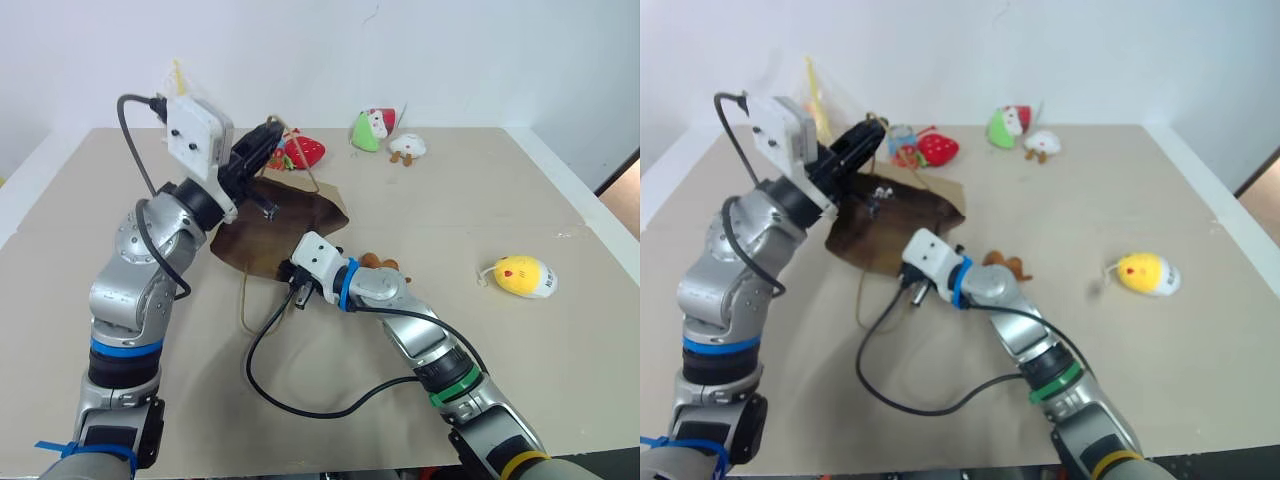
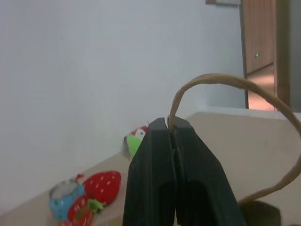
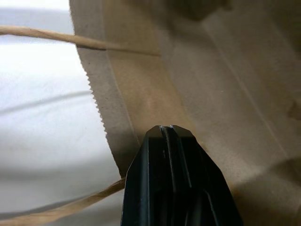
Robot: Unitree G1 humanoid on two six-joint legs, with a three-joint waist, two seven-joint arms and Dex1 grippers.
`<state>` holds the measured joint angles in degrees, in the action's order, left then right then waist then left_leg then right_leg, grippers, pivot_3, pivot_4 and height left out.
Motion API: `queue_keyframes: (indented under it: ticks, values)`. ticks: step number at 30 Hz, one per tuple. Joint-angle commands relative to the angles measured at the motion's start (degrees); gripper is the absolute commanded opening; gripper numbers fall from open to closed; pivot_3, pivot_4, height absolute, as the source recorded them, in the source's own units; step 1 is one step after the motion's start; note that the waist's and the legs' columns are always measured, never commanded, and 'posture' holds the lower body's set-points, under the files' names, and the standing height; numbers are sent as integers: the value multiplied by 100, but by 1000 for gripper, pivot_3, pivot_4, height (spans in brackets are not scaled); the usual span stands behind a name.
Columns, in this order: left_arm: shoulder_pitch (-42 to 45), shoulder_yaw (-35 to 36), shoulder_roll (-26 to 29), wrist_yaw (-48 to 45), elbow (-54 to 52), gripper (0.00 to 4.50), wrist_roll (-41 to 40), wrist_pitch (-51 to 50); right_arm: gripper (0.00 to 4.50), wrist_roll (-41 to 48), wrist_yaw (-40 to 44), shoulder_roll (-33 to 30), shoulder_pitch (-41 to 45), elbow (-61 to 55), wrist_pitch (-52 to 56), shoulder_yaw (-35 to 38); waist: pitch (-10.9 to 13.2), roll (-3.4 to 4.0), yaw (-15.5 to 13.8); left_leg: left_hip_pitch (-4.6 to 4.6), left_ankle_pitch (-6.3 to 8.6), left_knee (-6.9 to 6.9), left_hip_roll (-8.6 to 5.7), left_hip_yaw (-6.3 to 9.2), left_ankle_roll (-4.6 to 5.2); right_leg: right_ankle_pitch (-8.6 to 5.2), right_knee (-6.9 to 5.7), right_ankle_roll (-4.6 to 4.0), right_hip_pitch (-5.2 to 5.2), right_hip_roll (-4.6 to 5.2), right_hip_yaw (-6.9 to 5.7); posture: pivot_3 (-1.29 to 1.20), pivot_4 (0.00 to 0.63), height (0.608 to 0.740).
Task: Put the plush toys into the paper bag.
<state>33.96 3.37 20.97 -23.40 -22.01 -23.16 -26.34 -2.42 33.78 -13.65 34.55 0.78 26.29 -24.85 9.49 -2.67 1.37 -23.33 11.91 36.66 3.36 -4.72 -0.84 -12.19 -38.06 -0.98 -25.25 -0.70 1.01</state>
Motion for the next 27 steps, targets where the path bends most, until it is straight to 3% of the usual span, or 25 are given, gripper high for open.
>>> queue_keyframes:
  ticks: [1,11,27]
  values:
    - [-153,169,28,104,-426,0,-31,48,35,-110,96,0,108,131,-84,-40,0,0,0,-1,0,0,0,1,0,0,0,0,0,1,0,0,150,740]
    - [-720,61,43,230,-753,0,207,174,35,-302,520,64,238,704,72,-343,-1,-1,1,4,-1,0,1,2,-1,0,0,-1,2,-1,-3,0,150,740]
    - [-82,47,148,82,-713,0,379,546,35,-430,608,113,99,690,47,-337,-3,-4,7,11,0,-2,7,-1,-1,0,-1,-2,5,-6,0,0,150,740]
